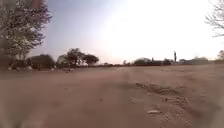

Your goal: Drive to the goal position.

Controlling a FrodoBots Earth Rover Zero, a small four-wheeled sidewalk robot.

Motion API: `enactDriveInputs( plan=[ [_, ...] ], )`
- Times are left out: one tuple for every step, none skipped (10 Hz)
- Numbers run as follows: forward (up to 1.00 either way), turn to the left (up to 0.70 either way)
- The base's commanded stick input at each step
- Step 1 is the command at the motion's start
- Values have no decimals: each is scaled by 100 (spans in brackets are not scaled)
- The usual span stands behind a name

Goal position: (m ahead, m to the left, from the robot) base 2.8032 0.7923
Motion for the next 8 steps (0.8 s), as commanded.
enactDriveInputs(
  plan=[
    [70, 0],
    [70, 0],
    [70, 0],
    [70, 0],
    [70, 0],
    [70, 0],
    [70, 0],
    [70, 0]
  ],
)
